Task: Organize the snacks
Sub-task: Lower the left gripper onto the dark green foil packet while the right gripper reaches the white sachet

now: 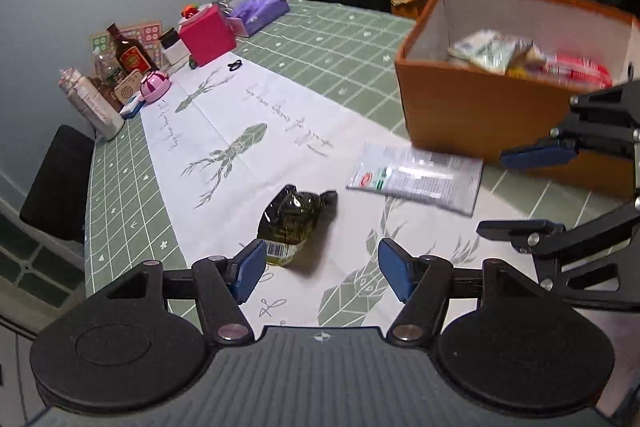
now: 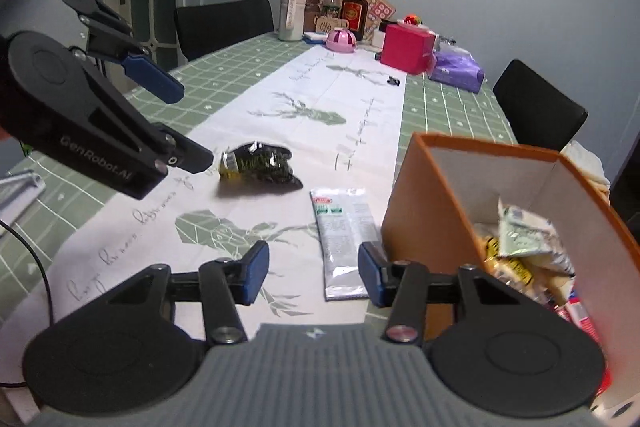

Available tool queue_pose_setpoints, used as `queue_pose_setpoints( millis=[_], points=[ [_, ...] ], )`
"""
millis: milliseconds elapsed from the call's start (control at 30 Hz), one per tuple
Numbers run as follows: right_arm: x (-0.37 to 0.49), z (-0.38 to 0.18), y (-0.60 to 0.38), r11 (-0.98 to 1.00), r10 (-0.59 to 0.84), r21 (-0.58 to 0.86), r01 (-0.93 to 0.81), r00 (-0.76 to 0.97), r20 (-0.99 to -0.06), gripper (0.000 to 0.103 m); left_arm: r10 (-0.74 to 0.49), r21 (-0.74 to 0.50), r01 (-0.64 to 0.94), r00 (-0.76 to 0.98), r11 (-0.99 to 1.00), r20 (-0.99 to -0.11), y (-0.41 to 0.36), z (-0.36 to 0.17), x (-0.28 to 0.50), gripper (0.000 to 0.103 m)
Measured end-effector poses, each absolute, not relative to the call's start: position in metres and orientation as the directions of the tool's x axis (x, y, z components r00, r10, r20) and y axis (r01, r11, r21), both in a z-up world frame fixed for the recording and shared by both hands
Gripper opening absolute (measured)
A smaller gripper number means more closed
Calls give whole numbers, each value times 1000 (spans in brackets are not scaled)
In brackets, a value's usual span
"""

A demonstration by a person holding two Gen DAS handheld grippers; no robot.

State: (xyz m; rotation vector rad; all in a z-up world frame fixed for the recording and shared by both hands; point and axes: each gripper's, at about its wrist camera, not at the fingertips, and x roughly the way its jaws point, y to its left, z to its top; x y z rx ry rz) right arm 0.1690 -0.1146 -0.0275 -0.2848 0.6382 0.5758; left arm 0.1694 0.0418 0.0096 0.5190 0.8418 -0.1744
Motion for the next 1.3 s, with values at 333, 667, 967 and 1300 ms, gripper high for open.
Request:
queue_pose_setpoints(
  millis=[333,667,967,1300],
  points=[
    [204,-72,-101,836,329,-106,-538,648,-687,46,97,368,314,631,875,-769,55,-38,212,60],
    [220,-89,-96,847,287,-155,-509,682,-672,41,126,371,306,599,877,-791,62,-70,240,41],
    [212,-92,-82,816,285,-228,-531,714,-640,11,131,367,290,599,884,-790,67,-74,241,15],
    [194,-91,-84,820,318,-167,-548,677,-664,0,115,334,305,561,892,-820,56,-69,212,6]
  ],
)
